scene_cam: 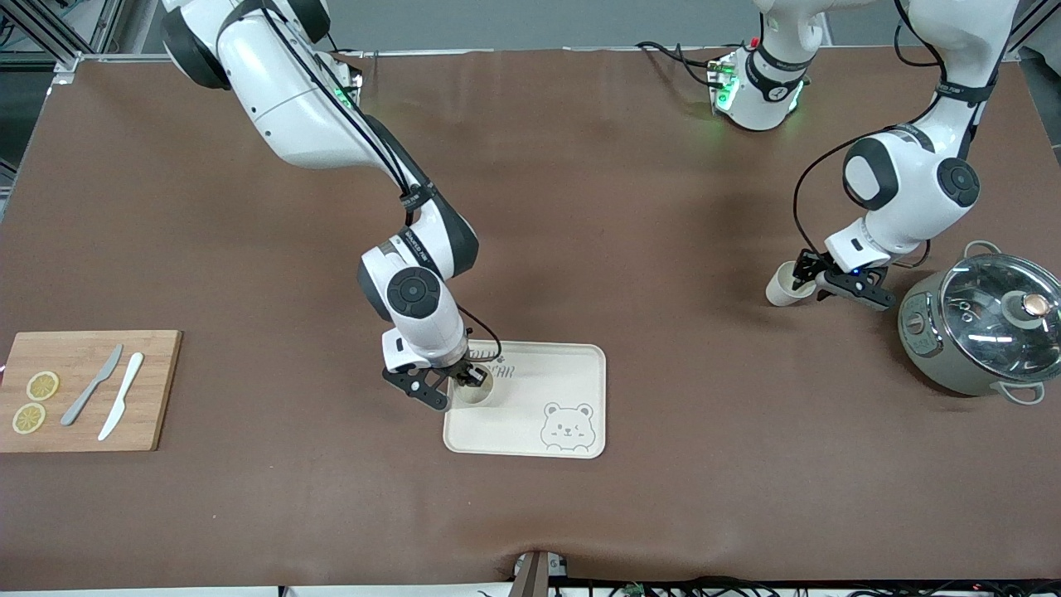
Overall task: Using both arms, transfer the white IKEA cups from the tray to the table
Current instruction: 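Close the right gripper on the cup while the left gripper lowers its cup, then lift the cup with the right gripper while the left gripper releases its cup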
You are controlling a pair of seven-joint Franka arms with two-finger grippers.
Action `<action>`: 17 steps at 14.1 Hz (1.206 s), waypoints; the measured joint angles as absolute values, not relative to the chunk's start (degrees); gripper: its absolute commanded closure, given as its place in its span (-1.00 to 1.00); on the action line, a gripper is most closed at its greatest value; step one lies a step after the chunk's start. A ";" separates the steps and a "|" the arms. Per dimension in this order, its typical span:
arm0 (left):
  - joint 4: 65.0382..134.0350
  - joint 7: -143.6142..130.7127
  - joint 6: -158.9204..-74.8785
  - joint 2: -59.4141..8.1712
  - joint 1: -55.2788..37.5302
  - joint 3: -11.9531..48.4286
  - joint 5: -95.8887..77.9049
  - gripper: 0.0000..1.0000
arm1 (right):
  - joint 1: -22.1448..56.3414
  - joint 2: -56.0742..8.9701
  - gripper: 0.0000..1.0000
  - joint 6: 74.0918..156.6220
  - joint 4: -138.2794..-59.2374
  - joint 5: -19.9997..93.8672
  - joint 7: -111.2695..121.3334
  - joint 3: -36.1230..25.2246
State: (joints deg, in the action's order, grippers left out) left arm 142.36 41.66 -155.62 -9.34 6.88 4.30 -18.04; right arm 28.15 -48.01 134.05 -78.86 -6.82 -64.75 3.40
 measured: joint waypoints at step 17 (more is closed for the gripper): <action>141.98 41.66 -156.24 -9.08 6.94 4.30 -18.04 -1.00 | 28.57 -45.55 1.00 126.54 -76.18 -6.82 -65.75 4.09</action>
State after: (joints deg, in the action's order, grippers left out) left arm 141.98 41.66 -156.24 -9.08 6.94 4.30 -18.04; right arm 28.57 -45.55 126.54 -76.18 -6.82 -65.75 4.09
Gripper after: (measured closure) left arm 0.000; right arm 0.965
